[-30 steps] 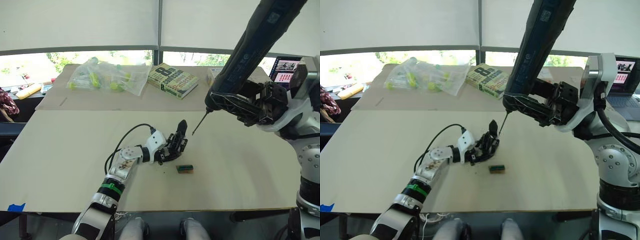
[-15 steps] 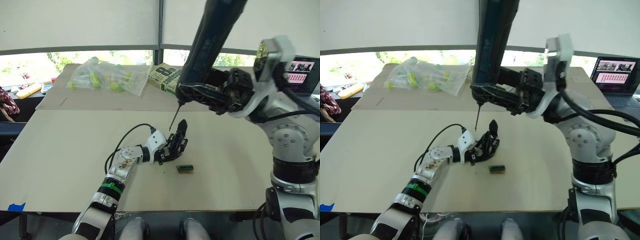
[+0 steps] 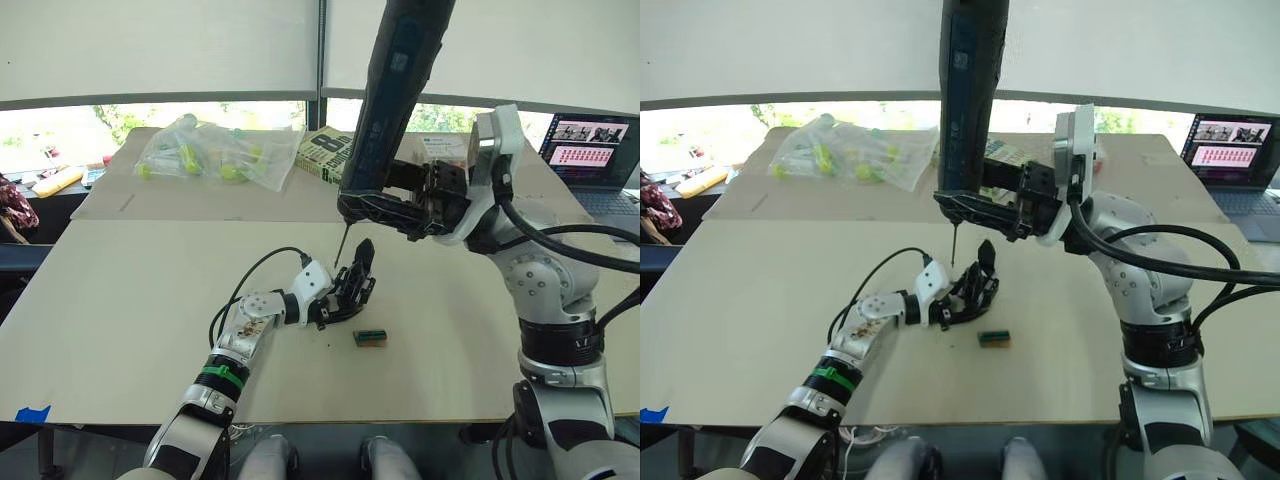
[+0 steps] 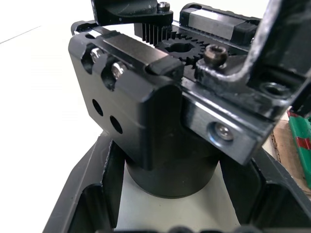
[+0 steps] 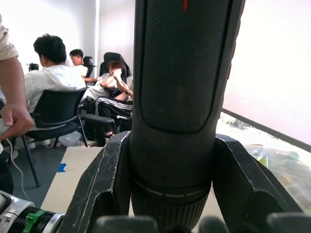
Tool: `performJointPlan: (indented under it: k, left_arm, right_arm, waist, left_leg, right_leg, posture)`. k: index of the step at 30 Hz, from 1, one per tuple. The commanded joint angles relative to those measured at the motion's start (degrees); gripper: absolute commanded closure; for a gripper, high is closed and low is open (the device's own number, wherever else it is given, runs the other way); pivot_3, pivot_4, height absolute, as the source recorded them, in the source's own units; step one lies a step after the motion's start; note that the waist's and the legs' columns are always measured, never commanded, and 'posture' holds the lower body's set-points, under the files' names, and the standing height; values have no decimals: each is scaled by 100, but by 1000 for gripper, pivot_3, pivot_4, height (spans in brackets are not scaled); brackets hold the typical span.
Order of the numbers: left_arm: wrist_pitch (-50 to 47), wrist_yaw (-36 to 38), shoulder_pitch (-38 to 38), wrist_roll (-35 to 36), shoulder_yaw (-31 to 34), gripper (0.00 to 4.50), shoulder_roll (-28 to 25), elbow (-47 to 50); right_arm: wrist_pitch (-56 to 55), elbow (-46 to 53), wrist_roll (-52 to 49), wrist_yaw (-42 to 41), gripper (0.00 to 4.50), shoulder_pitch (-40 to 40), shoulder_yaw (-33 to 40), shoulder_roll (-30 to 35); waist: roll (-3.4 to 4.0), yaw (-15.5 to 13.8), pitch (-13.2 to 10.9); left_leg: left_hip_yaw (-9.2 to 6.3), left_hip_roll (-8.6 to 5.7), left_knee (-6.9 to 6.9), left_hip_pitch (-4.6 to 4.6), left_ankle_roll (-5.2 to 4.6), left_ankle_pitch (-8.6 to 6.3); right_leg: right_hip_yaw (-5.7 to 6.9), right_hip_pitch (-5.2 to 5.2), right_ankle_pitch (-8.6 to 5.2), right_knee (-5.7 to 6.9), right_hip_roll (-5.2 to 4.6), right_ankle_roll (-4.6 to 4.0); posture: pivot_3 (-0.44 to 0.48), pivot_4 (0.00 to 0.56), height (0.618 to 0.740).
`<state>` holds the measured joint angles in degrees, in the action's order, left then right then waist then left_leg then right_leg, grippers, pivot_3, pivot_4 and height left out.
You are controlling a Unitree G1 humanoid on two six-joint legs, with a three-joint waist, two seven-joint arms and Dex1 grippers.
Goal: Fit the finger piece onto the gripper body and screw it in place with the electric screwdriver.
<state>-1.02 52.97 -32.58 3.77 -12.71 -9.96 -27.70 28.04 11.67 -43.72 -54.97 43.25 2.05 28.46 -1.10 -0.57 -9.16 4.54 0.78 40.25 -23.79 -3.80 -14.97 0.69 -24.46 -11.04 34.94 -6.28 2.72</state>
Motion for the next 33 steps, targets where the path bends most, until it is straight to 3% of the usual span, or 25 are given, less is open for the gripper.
performJointPlan:
  k: [1, 33]
  left_arm:
    - [-59, 77, 130, -40, -113, 2200, -38, -112]
    - [-231, 96, 199, 13, -198, 2200, -72, 14]
  right_arm:
    - [-287, 108, 69, -127, 2550, -36, 106, -35]
    - [-510, 178, 718, -289, 2550, -458, -145, -234]
  waist:
    - [0, 0, 0]
    - [0, 13, 0]
  left_leg:
    - [0, 0, 0, 0, 0, 0]
    - [0, 1, -2, 1, 1, 0]
  right_leg:
    - [0, 0, 0, 0, 0, 0]
    - [2, -1, 0, -1, 1, 0]
  posture:
    - [0, 150, 740]
    - [0, 150, 740]
